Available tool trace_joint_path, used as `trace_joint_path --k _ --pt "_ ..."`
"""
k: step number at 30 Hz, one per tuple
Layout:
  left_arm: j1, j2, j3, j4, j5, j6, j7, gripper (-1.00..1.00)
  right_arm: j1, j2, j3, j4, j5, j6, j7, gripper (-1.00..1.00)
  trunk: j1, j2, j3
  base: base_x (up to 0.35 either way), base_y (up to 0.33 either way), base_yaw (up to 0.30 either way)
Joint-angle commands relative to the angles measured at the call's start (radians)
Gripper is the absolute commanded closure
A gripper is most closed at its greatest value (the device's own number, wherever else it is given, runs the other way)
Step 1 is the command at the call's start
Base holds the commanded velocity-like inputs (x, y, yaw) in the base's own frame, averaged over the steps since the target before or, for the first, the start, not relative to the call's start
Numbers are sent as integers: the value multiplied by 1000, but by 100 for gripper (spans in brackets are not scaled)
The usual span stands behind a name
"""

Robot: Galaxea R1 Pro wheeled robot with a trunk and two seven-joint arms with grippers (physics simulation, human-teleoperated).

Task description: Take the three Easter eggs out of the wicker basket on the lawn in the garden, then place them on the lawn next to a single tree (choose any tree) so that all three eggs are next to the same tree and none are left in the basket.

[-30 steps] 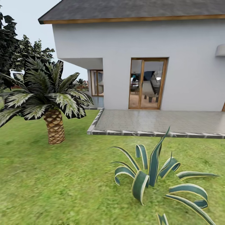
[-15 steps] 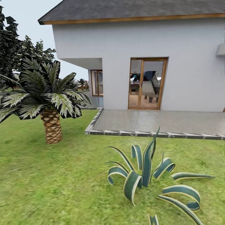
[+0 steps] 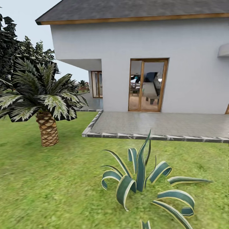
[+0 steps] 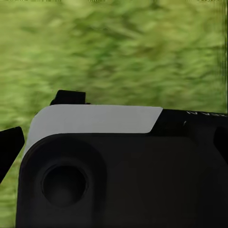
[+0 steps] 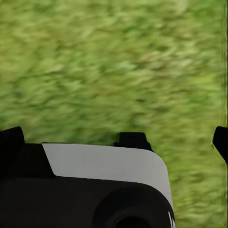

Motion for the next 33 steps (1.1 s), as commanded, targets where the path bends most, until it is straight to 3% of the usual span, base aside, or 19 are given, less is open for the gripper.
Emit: trace_joint_path --k 1,12,33 --pt "0 0 2 -1 10 1 -4 -100 -1 0 0 1 0 -3 0 -100 0 0 -1 88 -296 0" --pt "0 0 2 -1 10 1 -5 -100 -1 0 0 1 0 -3 0 -100 0 0 -1 163 -262 0" --pt "0 0 2 -1 10 1 -5 -100 -1 0 0 1 0 -3 0 -100 0 0 -1 13 -328 0"
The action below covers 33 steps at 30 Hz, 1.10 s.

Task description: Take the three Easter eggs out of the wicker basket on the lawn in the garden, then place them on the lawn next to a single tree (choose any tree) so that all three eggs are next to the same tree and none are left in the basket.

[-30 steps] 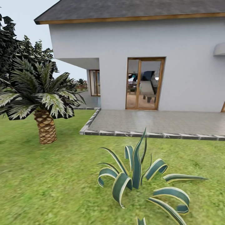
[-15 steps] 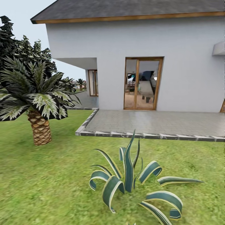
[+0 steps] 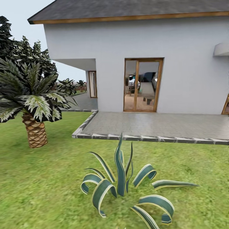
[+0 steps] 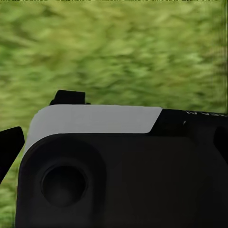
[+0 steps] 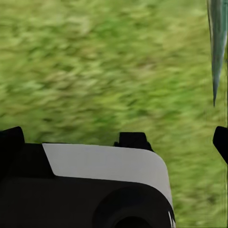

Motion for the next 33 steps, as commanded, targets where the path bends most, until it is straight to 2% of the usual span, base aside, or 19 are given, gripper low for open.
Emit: trace_joint_path --k 1,8,14,25,33 --pt "0 0 2 -1 10 1 -4 -100 -1 0 0 1 0 -3 0 -100 0 0 -1 118 -321 0" --pt "0 0 2 -1 10 1 -3 -100 -1 0 0 0 0 -3 0 -100 0 0 -1 106 -273 0" --pt "0 1 2 -1 10 1 -2 -100 -1 0 0 1 0 -3 0 -100 0 0 -1 10 -39 59" --pt "0 1 2 -1 10 1 -2 -100 -1 -1 0 0 0 -3 0 -100 0 0 -1 0 -5 218" --pt "0 1 2 -1 10 2 -2 -100 -1 -1 0 0 0 -3 0 -100 0 0 -1 0 -184 23"
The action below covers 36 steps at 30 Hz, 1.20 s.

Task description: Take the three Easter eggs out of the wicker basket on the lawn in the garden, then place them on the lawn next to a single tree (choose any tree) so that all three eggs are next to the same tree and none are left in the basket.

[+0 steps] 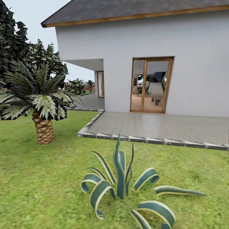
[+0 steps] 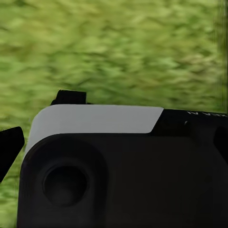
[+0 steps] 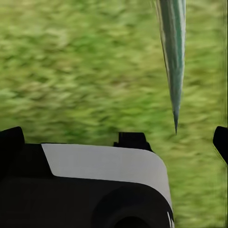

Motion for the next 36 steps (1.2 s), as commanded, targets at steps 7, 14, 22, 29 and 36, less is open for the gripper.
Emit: trace_joint_path --k 7,14,22,29,36 --pt "0 0 2 -1 10 1 -4 -100 -1 0 0 0 0 -3 0 -100 0 0 -1 0 -120 0" --pt "0 -1 2 -1 10 1 -4 -100 -1 0 0 1 0 -3 0 -100 0 0 -1 0 -164 0" --pt "0 0 2 0 10 0 -4 -100 -1 0 0 0 0 -3 0 -100 0 0 -1 0 -246 0" --pt "0 0 2 0 10 1 -4 -100 -1 0 0 1 1 -3 0 -100 0 0 -1 0 -248 0" --pt "0 0 2 0 10 1 -4 -100 -1 0 0 1 0 -3 0 -100 0 0 -1 0 -79 0"
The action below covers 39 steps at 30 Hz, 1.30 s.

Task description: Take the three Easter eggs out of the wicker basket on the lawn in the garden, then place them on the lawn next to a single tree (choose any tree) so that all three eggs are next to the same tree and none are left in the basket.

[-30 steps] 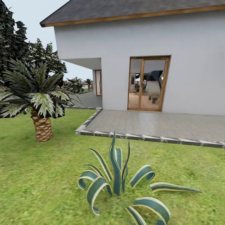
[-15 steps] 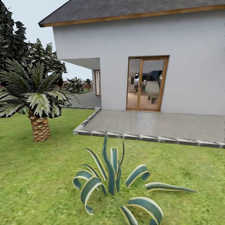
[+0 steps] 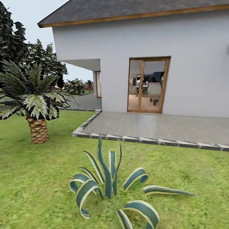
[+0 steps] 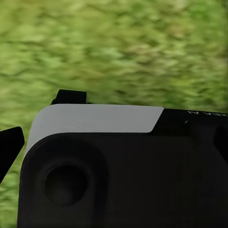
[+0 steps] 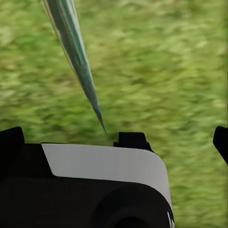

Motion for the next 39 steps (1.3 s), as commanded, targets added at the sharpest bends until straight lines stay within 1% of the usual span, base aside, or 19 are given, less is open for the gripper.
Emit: trace_joint_path --k 1,7,39 --pt "0 0 2 -1 10 1 -4 -100 -1 0 0 1 0 -3 0 -100 0 0 -1 0 -37 0" --pt "0 -1 2 -1 10 2 -4 -100 -1 0 0 1 0 -3 0 -100 0 0 -1 0 -181 0" --pt "0 0 2 -1 10 1 -4 -100 -1 0 0 1 0 -3 0 -100 0 0 -1 0 -273 0"
